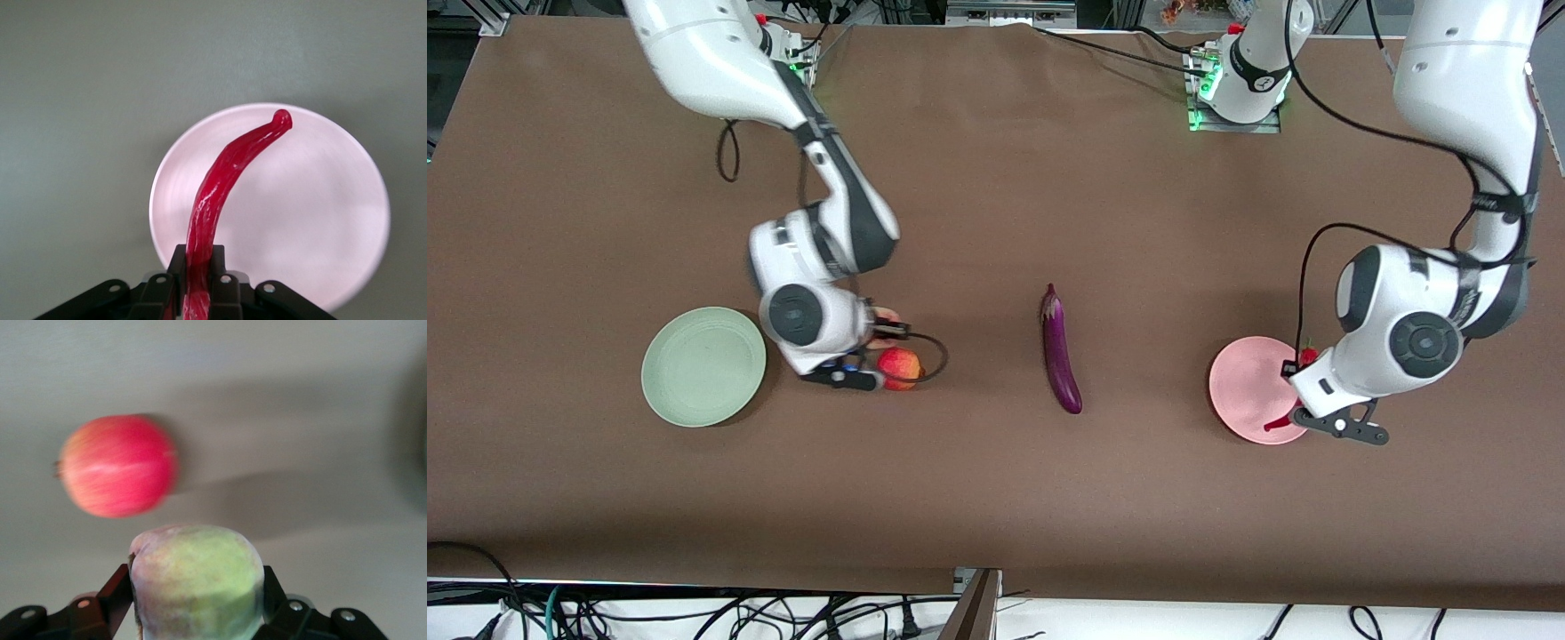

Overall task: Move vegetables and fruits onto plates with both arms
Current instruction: 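Carry the peach to the green plate while the left gripper carries the chili, then release the peach on the green plate while the left gripper grasps the eggplant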

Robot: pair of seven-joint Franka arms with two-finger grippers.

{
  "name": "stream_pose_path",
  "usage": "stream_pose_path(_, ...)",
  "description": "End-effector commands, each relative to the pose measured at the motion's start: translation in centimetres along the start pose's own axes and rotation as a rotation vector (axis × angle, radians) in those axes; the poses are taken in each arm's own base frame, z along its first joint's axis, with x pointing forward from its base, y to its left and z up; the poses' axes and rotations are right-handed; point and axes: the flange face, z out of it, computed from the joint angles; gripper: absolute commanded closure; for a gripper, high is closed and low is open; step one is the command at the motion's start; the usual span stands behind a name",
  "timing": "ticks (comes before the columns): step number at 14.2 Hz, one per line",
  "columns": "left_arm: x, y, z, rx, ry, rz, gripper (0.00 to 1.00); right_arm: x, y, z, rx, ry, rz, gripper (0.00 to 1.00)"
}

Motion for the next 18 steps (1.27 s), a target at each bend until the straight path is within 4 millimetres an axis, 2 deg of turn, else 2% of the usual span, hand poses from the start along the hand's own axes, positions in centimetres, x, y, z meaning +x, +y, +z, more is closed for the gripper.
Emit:
stream_pose_path(1,0.7,0.6,0.6,0.030,0.014,0.051,0.00,2.2,9.0,-2.3,0.006,-0.040,-0.091,0.73)
stream_pose_path(2,0.5,0.1,0.3,0.026,0.015,0.046,0.00,3.5,12.6,-2.1,-0.015,-0.038,-0.121,0.73)
stream_pose_path(3,0.5,0.3,-1.3,0.019,0.024,0.046,0.00,4.5,15.6,-2.2,-0.044,-0.028,-0.158,0.73)
stream_pose_path(4,0.5,1.5,-3.5,0.011,0.027,0.053,0.00,5.5,18.4,-1.1,-0.070,-0.036,-0.182,0.73)
stream_pose_path(6,0.8,6.3,-7.7,-0.096,0.047,0.015,0.00,7.2,22.6,0.4,-0.069,-0.015,-0.158,0.73)
stream_pose_path(8,1.0,10.6,-8.9,-0.218,0.037,-0.094,0.00,8.2,23.9,2.2,-0.071,-0.009,-0.141,0.73)
stream_pose_path(10,1.5,17.7,-9.2,-0.296,0.007,-0.192,0.00,8.9,25.3,3.9,-0.072,-0.005,-0.127,0.73)
stream_pose_path(11,1.6,21.9,-7.8,-0.319,-0.035,-0.281,0.00,9.3,26.1,4.9,-0.070,-0.009,-0.135,0.73)
stream_pose_path(13,2.3,29.8,-6.1,-0.332,-0.006,-0.394,0.00,9.6,27.4,6.5,-0.069,-0.015,-0.143,0.71)
stream_pose_path(14,2.5,32.3,-4.4,-0.348,0.010,-0.432,0.00,9.6,27.5,6.8,-0.067,-0.016,-0.142,0.58)
stream_pose_path(15,2.7,34.2,-2.5,-0.369,0.029,-0.458,0.00,9.5,27.2,6.2,-0.066,-0.015,-0.143,0.18)
stream_pose_path(16,2.7,36.2,-1.4,-0.387,0.050,-0.469,0.00,9.5,26.8,5.1,-0.058,-0.001,-0.144,0.00)
stream_pose_path(17,2.7,37.2,-0.5,-0.393,0.065,-0.485,0.00,8.8,25.8,3.0,-0.045,0.008,-0.149,0.00)
stream_pose_path(18,2.9,36.4,0.1,-0.349,0.089,-0.473,0.00,8.0,23.5,0.6,-0.039,0.008,-0.177,0.00)
